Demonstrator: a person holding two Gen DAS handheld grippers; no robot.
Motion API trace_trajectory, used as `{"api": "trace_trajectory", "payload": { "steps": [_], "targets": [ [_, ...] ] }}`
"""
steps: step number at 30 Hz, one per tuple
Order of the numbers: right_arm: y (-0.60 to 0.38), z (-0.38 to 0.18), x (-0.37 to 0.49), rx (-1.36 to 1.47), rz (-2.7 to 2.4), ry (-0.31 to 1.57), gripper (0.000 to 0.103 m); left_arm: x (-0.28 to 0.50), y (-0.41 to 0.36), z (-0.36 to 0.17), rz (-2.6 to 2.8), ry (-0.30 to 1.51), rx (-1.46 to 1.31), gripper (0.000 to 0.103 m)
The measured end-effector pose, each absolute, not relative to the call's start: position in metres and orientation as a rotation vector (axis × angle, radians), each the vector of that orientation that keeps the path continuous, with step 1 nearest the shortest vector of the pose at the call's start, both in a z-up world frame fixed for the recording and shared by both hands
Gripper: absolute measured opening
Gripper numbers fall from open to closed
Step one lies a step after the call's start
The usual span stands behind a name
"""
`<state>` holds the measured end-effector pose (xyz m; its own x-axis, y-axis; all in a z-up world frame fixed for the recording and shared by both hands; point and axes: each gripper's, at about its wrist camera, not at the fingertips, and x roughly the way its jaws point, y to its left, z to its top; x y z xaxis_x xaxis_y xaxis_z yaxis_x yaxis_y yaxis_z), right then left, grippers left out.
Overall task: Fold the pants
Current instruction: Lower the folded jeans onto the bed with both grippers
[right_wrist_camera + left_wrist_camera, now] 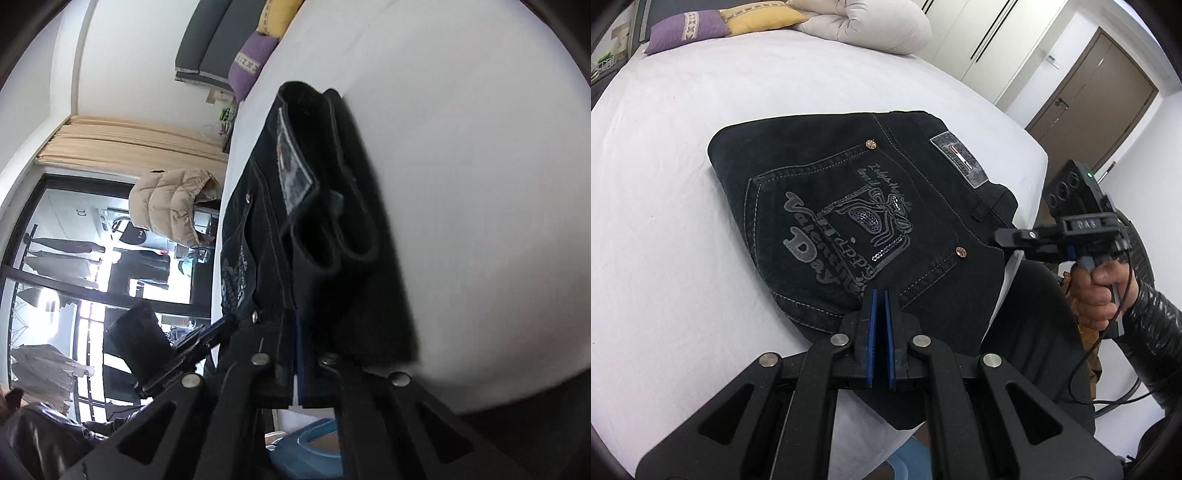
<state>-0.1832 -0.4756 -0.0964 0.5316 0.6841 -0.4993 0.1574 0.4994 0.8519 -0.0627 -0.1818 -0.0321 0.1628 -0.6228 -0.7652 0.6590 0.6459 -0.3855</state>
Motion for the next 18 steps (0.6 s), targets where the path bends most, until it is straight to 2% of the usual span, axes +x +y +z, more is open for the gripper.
{"api": "trace_trajectory", "payload": {
  "steps": [2, 5, 6, 7, 12, 14, 16, 18],
  "targets": [
    [-0.478, -0.088, -0.190, 0.987, 0.377, 1.006, 0.001, -0.061, -0.182, -0.032, -0.912, 1.072, 0.035, 0.004],
    [-0.487, -0.071, -0.197, 0.933, 0.340, 1.016, 0.025, -0.058, -0.187, -0.030, -0.909, 1.093, -0.004, 0.004],
    [-0.492, -0.061, -0.199, 0.920, 0.329, 0.999, 0.045, -0.056, -0.185, -0.026, -0.908, 1.104, -0.031, 0.004],
    [-0.497, -0.049, -0.199, 0.903, 0.313, 0.970, 0.060, -0.055, -0.181, -0.021, -0.901, 1.106, -0.048, 0.004],
    [-0.516, -0.016, -0.177, 0.825, 0.297, 0.903, 0.062, -0.034, -0.142, -0.007, -0.803, 1.132, -0.201, 0.005],
    [-0.516, -0.013, -0.154, 0.788, 0.301, 0.935, 0.064, -0.022, -0.134, -0.013, -0.766, 1.169, -0.248, 0.005],
    [-0.513, -0.016, -0.134, 0.761, 0.311, 0.971, 0.073, -0.010, -0.132, -0.026, -0.725, 1.225, -0.284, 0.005],
    [-0.511, -0.025, -0.117, 0.733, 0.292, 1.022, 0.074, 0.001, -0.135, -0.042, -0.712, 1.288, -0.343, 0.005]
  ]
}}
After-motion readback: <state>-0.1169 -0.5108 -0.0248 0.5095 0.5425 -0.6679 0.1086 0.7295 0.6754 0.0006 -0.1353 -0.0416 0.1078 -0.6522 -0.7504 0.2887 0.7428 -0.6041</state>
